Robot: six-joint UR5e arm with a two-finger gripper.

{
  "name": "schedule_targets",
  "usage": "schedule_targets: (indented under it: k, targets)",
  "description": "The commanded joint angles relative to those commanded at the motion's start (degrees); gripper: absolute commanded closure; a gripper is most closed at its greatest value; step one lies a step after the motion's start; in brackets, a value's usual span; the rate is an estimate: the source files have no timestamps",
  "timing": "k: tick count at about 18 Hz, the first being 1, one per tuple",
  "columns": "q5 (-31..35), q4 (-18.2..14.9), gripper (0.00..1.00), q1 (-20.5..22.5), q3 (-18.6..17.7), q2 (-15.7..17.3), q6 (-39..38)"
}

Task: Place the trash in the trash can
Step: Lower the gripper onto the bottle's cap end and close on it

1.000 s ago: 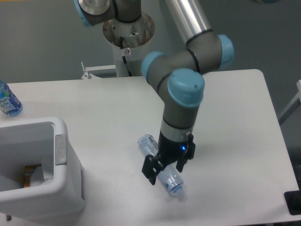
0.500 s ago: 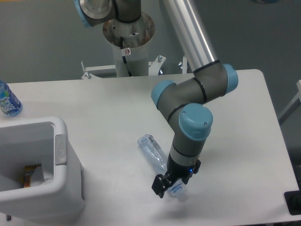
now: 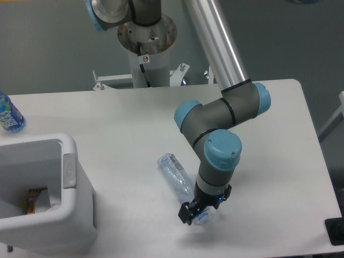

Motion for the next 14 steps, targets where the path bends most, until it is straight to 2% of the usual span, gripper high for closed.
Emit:
schedule_targets:
  k: [2,7,12,14]
  targets:
    - [0.3,-0.2,0.00,0.0,-1.2,-0.3,0.1]
    - [0.2,-2.6,0.00,-0.6,-1.3,-0.1,0.2]
    - [0.3,-10.1,0.00,-0.7,-0.1,-0.3,0.1]
    - [0.3,-10.9,0.00,-0.7,0.3,-0.1,0.1]
